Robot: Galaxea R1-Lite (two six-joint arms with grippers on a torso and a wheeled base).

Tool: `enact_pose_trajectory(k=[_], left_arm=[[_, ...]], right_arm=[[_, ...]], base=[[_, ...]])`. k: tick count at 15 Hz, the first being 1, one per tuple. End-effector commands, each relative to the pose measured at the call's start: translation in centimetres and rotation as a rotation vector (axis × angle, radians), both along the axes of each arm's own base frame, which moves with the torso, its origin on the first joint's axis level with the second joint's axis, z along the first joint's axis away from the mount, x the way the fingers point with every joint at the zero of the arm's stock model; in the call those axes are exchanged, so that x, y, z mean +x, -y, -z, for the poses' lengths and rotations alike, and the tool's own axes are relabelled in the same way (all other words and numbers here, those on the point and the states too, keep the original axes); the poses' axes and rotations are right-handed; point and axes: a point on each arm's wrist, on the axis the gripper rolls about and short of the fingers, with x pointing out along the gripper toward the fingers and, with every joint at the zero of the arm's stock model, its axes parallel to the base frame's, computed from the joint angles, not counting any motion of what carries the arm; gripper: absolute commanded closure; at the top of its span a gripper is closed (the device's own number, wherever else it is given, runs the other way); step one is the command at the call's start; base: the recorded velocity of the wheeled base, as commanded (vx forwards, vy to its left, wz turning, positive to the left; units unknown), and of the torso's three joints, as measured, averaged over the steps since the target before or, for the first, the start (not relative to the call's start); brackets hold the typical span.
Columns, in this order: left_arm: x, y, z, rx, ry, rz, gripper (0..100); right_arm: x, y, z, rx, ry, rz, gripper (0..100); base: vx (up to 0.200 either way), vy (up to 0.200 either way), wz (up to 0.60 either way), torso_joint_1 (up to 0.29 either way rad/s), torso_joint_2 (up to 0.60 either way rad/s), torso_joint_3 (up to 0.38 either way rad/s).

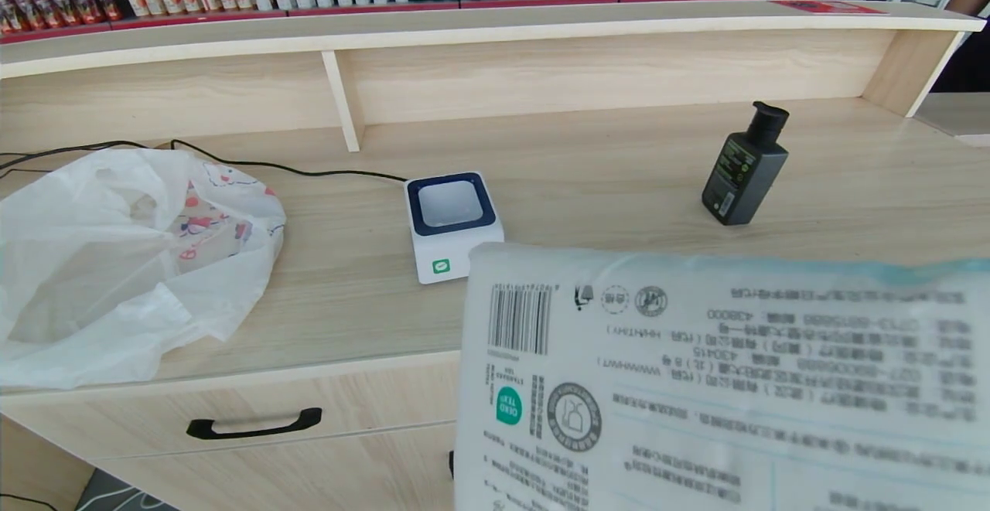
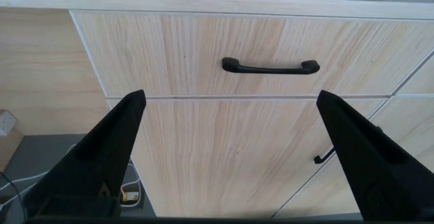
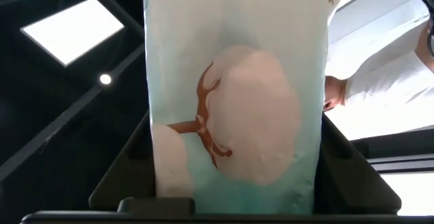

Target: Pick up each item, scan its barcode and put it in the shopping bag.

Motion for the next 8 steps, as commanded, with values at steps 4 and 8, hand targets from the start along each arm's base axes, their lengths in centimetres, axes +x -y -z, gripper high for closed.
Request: enact_pose_trajectory(k=[4,8], left_arm=[[0.0,0.0,-0.01,0.0,0.001,0.0,0],[0.0,0.0,0.02,0.0,-0.002,-0.002,0]], right_arm=[[-0.52,0.33,1.03,0.009,0.008,-0.01,100],[-0.63,0.48,0.98,0.022,0.019,-0.009,100]], base=[[0.0,0.0,0.0,0.0,0.0,0.0],[0.0,0.0,0.0,0.0,0.0,0.0]])
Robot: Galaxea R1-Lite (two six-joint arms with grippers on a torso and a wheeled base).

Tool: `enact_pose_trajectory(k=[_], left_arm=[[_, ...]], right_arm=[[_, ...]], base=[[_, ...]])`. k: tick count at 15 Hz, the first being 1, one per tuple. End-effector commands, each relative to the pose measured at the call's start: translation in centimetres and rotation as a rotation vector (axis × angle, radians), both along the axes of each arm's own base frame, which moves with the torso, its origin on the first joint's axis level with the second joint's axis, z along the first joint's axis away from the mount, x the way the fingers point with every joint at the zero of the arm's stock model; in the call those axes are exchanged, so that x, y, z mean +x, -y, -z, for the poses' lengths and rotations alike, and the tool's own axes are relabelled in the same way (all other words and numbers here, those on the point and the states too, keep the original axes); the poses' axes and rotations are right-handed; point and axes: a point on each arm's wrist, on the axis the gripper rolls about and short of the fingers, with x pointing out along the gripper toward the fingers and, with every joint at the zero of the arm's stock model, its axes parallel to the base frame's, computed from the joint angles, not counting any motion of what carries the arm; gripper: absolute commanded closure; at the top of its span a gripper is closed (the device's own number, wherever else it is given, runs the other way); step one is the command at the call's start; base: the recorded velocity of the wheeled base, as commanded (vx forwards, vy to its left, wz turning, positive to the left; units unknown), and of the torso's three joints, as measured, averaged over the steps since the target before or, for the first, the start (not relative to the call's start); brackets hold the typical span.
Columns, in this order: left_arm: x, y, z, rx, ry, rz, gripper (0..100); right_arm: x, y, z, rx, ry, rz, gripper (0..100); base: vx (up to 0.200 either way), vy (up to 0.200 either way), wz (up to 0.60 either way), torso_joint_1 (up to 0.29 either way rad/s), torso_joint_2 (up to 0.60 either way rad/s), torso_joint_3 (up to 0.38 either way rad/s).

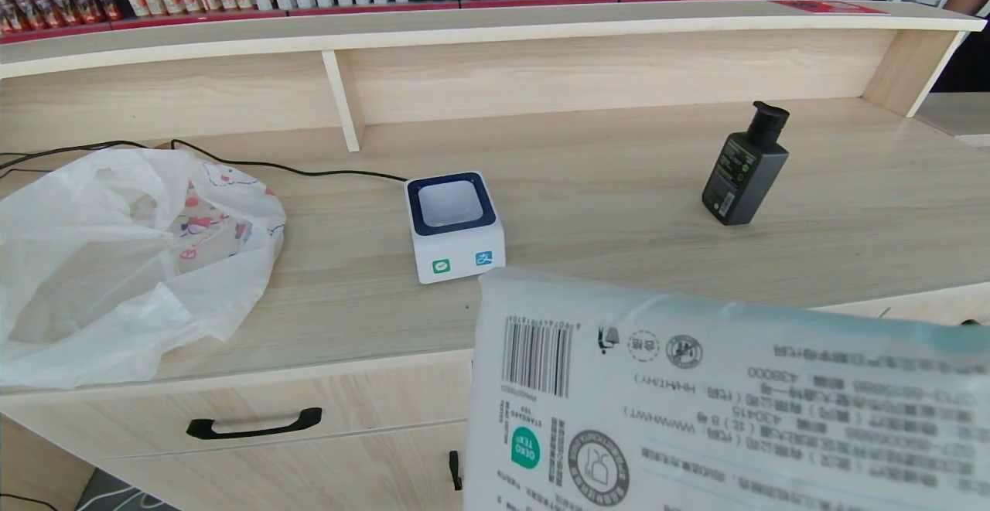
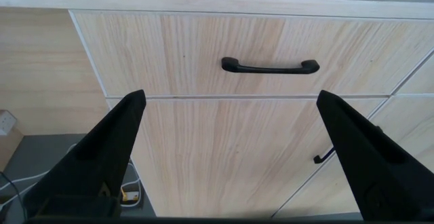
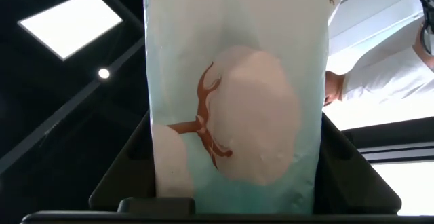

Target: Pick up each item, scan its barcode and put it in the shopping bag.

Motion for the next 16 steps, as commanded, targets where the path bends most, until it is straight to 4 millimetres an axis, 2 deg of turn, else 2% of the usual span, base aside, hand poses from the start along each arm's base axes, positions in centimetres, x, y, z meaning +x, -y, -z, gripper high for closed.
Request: enact_pose_trajectory(k=[1,6,9,11,14,16], left_arm=[[0.0,0.0,0.0,-0.001,0.002,-0.001,0],[0.0,0.0,0.0,-0.001,0.002,-0.001,0],[0.0,0.0,0.0,-0.001,0.002,-0.001,0],[0.0,0.0,0.0,-0.001,0.002,-0.001,0],[0.0,0.0,0.0,-0.001,0.002,-0.001,0],[0.0,0.0,0.0,-0.001,-0.001,-0.001,0]], right_arm=[[-0.1,0.0,-0.1,0.01,0.01,-0.001,100],[-0.3,0.4,0.4,0.033,0.082,0.021,100],[0.7,1.0,1.3,-0.007,0.221,0.147,100],[1.2,1.8,1.2,-0.015,0.259,0.183,100],[1.5,2.0,0.5,-0.012,0.668,0.298,100],[1.5,2.0,0.6,-0.02,0.879,0.353,100]], base=[[0.0,0.0,0.0,0.0,0.0,0.0],[0.0,0.0,0.0,0.0,0.0,0.0],[0.0,0.0,0.0,0.0,0.0,0.0],[0.0,0.0,0.0,0.0,0.0,0.0],[0.0,0.0,0.0,0.0,0.0,0.0],[0.0,0.0,0.0,0.0,0.0,0.0]])
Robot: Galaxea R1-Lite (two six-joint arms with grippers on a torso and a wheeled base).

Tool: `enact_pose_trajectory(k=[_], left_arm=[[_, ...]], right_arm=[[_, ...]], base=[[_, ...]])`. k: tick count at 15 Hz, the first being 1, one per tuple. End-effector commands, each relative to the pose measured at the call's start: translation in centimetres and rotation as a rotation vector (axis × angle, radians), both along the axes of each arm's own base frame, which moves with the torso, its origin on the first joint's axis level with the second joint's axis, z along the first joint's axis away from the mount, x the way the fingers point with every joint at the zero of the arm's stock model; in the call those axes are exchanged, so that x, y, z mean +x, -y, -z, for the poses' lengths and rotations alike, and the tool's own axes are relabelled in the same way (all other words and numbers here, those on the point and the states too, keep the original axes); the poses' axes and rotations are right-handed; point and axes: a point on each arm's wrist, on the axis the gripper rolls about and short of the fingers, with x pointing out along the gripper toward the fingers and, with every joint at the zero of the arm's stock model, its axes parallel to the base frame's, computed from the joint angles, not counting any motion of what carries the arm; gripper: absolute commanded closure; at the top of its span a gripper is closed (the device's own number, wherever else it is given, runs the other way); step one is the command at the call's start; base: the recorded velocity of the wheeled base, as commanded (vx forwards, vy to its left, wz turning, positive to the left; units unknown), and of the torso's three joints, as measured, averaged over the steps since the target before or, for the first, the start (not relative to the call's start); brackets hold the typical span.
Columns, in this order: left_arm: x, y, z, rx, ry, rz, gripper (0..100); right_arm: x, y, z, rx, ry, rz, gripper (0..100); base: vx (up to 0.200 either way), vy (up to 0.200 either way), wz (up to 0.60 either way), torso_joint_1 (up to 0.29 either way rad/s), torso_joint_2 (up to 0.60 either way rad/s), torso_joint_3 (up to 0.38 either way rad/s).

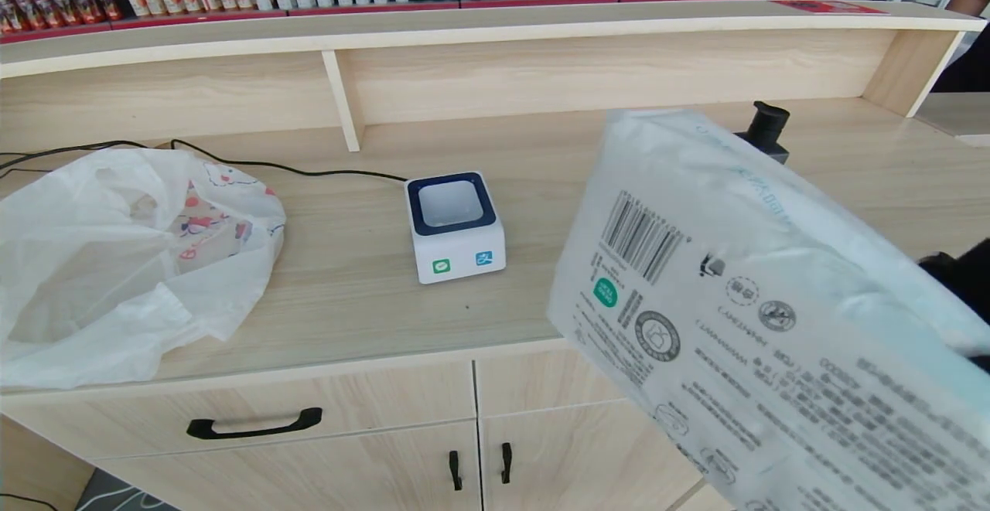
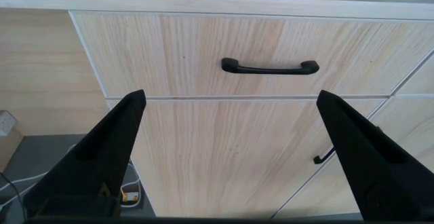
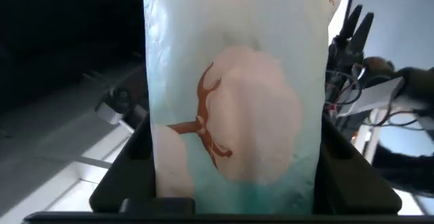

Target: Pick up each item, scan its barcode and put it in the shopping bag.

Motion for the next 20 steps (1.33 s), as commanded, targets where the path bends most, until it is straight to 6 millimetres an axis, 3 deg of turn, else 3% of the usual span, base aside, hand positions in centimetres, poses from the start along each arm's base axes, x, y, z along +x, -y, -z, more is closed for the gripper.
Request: enact_pose_trajectory(k=[1,4,8,10,12,16,20], left_arm=[[0.0,0.0,0.0,0.0,0.002,0.0,0],[0.0,0.0,0.0,0.0,-0.001,0.0,0],[0.0,0.0,0.0,0.0,0.002,0.0,0],[0.0,0.0,0.0,0.0,0.002,0.0,0],[0.0,0.0,0.0,0.0,0.002,0.0,0],[0.0,0.0,0.0,0.0,0.002,0.0,0],[0.0,0.0,0.0,0.0,0.002,-0.002,0]], right_arm=[[0.0,0.0,-0.2,-0.011,0.14,0.021,100],[0.8,-0.4,0.1,-0.057,0.51,0.092,100],[2.9,-1.0,1.8,-0.148,0.797,0.215,100],[5.0,-1.1,3.2,-0.251,0.974,0.341,100],[6.3,-1.7,4.1,-0.376,1.05,0.542,100],[6.3,-3.6,4.6,-0.571,1.026,0.859,100],[6.7,-4.8,4.7,-0.659,1.121,0.923,100]], base=[[0.0,0.0,0.0,0.0,0.0,0.0],[0.0,0.0,0.0,0.0,0.0,0.0],[0.0,0.0,0.0,0.0,0.0,0.0],[0.0,0.0,0.0,0.0,0.0,0.0],[0.0,0.0,0.0,0.0,0.0,0.0],[0.0,0.0,0.0,0.0,0.0,0.0],[0.0,0.0,0.0,0.0,0.0,0.0]])
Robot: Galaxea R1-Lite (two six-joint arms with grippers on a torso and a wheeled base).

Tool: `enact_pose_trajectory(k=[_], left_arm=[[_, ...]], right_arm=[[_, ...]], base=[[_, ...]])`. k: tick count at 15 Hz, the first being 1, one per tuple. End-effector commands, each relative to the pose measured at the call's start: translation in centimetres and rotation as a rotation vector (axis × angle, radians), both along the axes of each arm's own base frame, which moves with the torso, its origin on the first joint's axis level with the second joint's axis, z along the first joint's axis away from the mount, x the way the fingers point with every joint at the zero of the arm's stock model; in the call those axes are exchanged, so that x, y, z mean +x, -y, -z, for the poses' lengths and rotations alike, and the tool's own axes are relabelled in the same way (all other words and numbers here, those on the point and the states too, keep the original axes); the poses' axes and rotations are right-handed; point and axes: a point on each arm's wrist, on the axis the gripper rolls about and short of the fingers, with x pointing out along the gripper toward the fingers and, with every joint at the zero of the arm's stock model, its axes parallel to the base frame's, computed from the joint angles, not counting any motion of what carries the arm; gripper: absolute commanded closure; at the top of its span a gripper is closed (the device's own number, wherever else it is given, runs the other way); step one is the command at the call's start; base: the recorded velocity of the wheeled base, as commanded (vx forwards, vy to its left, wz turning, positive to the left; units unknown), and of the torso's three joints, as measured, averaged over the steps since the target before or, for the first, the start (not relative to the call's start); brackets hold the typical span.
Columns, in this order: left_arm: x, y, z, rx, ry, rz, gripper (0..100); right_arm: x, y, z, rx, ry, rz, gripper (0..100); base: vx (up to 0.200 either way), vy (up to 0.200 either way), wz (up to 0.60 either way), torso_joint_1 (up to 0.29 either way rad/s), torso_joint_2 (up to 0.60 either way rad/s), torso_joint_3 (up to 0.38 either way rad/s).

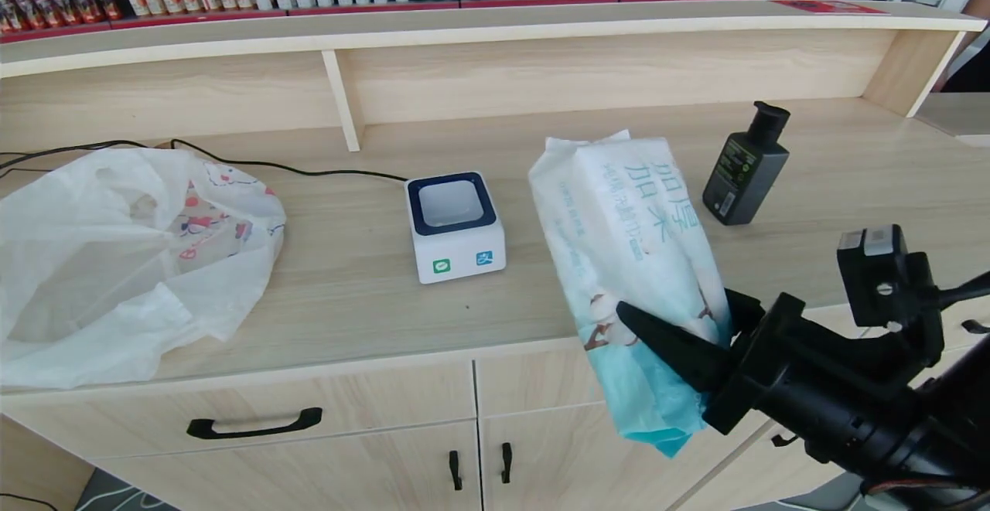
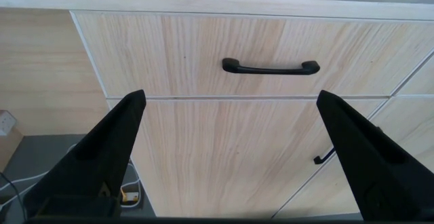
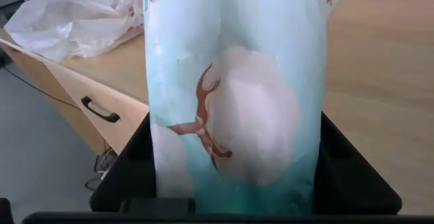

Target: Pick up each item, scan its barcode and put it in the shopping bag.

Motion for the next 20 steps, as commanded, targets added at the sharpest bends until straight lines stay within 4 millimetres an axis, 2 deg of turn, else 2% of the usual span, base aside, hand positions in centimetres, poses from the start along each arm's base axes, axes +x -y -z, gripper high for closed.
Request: enact_pose_trajectory(k=[1,3,6,8,10,12,20], left_arm=[[0.0,0.0,0.0,0.0,0.001,0.0,0],[0.0,0.0,0.0,0.0,0.001,0.0,0],[0.0,0.0,0.0,0.0,0.001,0.0,0],[0.0,0.0,0.0,0.0,0.001,-0.002,0],[0.0,0.0,0.0,0.0,0.001,0.0,0],[0.0,0.0,0.0,0.0,-0.002,-0.002,0],[0.0,0.0,0.0,0.0,0.001,0.0,0]], right_arm=[[0.5,-1.1,0.1,-0.019,0.014,0.012,100],[0.3,-2.5,0.0,-0.012,0.014,0.09,100],[-1.1,-4.4,-0.6,-0.005,0.023,0.233,100],[-1.2,-4.9,-0.5,-0.011,0.019,0.263,100],[-0.7,-5.6,-1.3,-0.01,0.063,0.275,100],[0.1,-7.2,-2.2,0.027,0.072,0.321,100],[3.4,-11.5,-2.3,0.027,0.036,0.342,100]], base=[[0.0,0.0,0.0,0.0,0.0,0.0],[0.0,0.0,0.0,0.0,0.0,0.0],[0.0,0.0,0.0,0.0,0.0,0.0],[0.0,0.0,0.0,0.0,0.0,0.0],[0.0,0.0,0.0,0.0,0.0,0.0],[0.0,0.0,0.0,0.0,0.0,0.0],[0.0,0.0,0.0,0.0,0.0,0.0]])
